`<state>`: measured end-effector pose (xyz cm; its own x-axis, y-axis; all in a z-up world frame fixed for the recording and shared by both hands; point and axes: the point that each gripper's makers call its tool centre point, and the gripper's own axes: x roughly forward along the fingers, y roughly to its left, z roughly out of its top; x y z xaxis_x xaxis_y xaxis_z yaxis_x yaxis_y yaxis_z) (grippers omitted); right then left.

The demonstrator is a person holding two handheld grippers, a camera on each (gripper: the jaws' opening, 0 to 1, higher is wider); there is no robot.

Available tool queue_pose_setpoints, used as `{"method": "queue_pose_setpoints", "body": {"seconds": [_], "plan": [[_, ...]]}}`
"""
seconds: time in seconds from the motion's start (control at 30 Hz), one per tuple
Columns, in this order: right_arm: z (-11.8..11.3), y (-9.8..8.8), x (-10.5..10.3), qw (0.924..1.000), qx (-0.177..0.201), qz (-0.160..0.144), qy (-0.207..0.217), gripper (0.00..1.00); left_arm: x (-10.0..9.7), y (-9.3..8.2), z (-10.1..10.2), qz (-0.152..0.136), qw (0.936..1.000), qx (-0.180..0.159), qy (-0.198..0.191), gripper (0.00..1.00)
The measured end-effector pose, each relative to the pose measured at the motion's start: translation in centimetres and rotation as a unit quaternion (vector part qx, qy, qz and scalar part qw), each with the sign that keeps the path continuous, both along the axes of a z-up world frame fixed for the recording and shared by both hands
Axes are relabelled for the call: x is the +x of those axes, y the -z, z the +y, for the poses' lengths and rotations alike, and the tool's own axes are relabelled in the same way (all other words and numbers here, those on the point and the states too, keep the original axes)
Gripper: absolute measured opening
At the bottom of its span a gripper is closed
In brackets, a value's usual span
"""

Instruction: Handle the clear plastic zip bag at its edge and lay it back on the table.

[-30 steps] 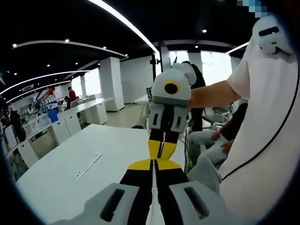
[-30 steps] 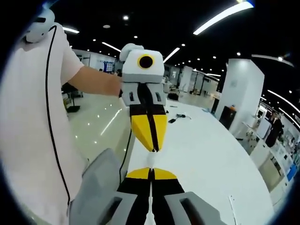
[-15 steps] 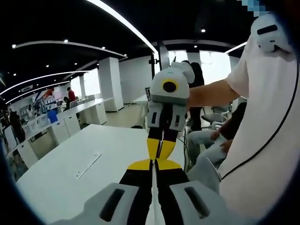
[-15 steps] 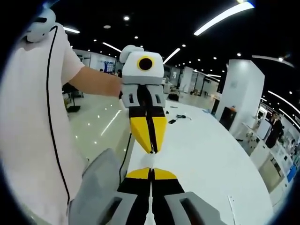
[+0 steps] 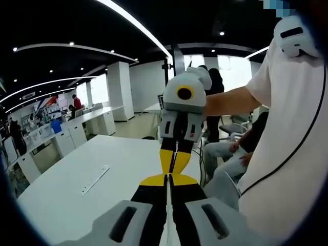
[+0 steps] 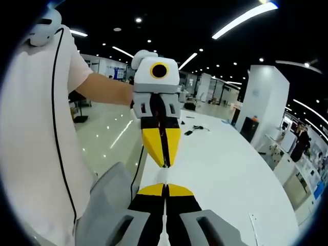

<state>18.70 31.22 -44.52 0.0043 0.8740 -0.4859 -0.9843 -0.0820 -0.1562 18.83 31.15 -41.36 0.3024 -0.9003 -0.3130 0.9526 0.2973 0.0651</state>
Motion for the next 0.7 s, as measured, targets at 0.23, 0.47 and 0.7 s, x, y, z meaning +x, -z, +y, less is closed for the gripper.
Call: {"method": "queue_pose_setpoints", "body": {"seconds": [0.23, 0.47, 0.7], "plan": [[0.08, 0.01, -0.06, 1.0, 0.001, 0.002, 0.0, 0.0, -0.01, -0.02, 0.05, 0.0, 1.0, 0.006, -0.004, 0.0], [0.06, -0.01, -0.2, 1.0, 0.003, 0.003, -0.001, 0.0, -0.13, -0.01, 0.04, 0.017, 0.9998, 0.007, -0.011, 0.0], [0.09, -0.05, -0.18, 0.9999, 0.011, 0.006, 0.002, 0.0, -0.04, 0.05, 0.18, 0.026, 0.9995, 0.006, -0.016, 0.0]]}}
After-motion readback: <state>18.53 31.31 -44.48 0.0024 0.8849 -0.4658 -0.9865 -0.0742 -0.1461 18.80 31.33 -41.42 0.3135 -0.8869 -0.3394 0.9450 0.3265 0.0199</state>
